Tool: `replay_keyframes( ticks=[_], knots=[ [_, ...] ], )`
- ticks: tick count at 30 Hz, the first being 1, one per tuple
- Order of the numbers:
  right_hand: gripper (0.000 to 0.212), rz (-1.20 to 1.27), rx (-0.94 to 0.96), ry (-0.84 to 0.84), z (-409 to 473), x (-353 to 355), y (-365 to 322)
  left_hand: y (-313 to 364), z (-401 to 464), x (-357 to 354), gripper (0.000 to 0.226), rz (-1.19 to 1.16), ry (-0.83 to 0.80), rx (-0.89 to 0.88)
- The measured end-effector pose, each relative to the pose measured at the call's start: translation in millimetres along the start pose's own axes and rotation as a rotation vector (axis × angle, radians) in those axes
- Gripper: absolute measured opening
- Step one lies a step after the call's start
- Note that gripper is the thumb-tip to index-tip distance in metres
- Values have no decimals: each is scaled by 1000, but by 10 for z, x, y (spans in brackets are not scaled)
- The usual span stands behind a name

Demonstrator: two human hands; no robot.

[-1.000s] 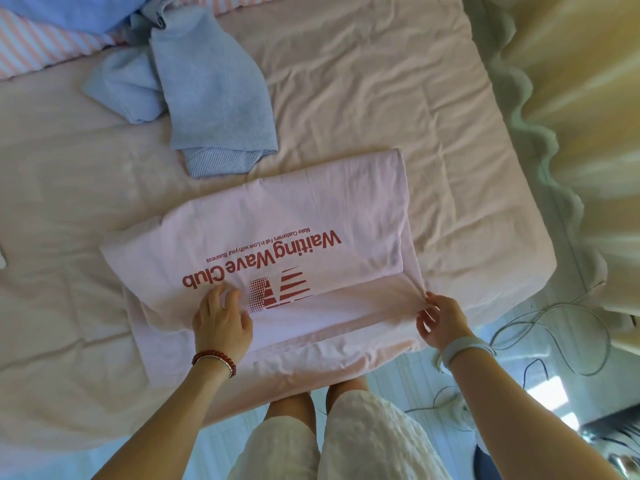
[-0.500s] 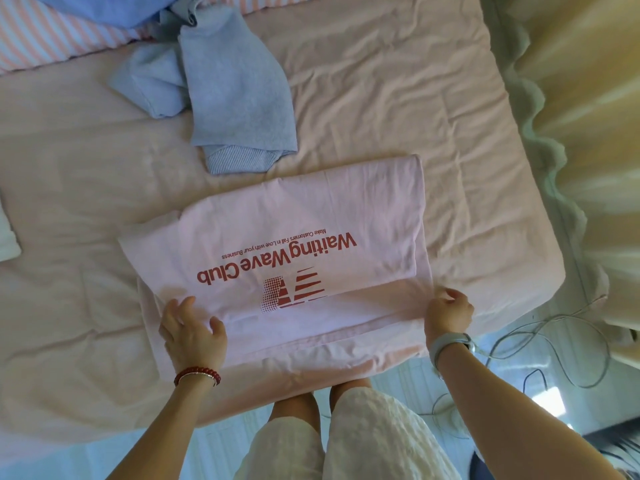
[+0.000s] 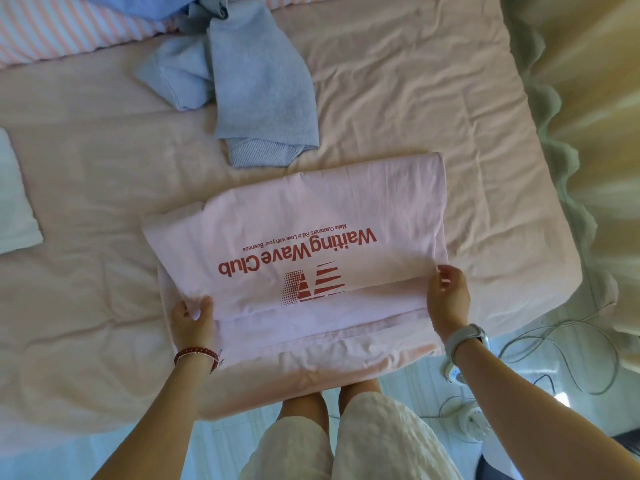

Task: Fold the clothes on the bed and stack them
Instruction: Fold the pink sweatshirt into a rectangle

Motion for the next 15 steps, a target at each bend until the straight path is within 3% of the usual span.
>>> replay_keyframes(
  ticks=[2,5,7,12,15],
  knots=[
    [33,131,36,-85,72,-90,-214,50,-17,2,11,-88,-26,12],
    [42,265,-94,-175,204,-181,-358,166,-63,-18,8,-205,-62,-1],
    [33,234,-150,-203,268,-177,-370,229,-82,-28,18,-233,-101,-82],
    [9,298,-22,-68,241,50,-441,198,-35,69,25,-72,-88,-247],
    [6,276,49,9,102,181,-410,153,-50,208,10,-46,-62,-292]
  ],
)
Point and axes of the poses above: each hand's wrist, its own z-axis towards the middle knuckle, its own x-axis out of the back of the hand, y = z × x, the point moved 2 cm from there along z, towards the middle knuckle, and after that the axes turned 15 degrees about -z, right-handed, at the moved point
